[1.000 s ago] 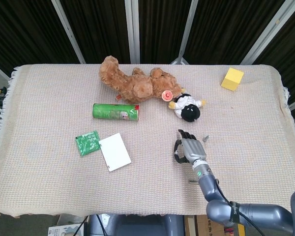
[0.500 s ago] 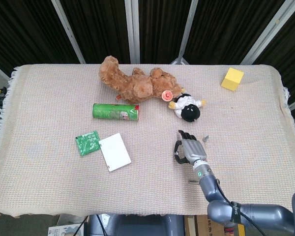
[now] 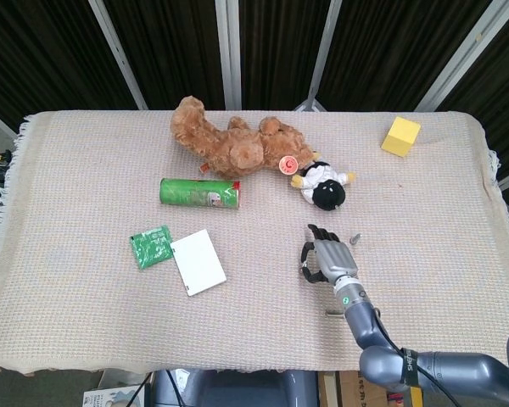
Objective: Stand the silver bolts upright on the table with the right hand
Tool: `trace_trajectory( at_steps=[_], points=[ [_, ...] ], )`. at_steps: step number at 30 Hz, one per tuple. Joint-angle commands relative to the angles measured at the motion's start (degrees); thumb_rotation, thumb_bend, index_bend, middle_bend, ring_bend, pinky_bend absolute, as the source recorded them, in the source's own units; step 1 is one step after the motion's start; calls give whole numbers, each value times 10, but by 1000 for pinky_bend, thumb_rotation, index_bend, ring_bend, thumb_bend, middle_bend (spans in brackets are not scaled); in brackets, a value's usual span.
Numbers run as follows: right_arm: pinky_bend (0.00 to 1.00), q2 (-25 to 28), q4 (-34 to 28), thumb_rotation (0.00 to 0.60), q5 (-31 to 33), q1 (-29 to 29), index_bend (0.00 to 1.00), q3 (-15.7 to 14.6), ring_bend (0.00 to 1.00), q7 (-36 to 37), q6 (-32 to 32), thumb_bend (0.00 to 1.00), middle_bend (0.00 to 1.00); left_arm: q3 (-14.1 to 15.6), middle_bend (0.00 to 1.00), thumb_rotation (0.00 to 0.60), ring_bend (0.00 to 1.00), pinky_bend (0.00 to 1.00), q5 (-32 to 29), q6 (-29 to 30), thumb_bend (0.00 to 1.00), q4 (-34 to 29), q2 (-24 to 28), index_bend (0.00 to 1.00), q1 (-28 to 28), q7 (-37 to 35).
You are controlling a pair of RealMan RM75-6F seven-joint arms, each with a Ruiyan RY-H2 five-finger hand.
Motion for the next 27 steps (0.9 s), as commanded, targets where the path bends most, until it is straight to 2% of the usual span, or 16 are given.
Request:
trace_trajectory(
  at_steps=[1,14,27],
  points=[
    [86,1,-1,600,1,0,507,-1,16,0,-1,434,11,0,71,600,47,184,0,0,117,0,0,91,0,0],
    [86,14,-12,600,-3,-1,464,-7,13,0,-2,433,11,0,72,600,47,184,-2,-1,117,0,-1,92,-1,3],
    [86,21,-18,600,-4,-1,461,-14,11,3,-4,433,10,0,72,600,47,184,-2,-1,117,0,-1,92,-1,5]
  ],
)
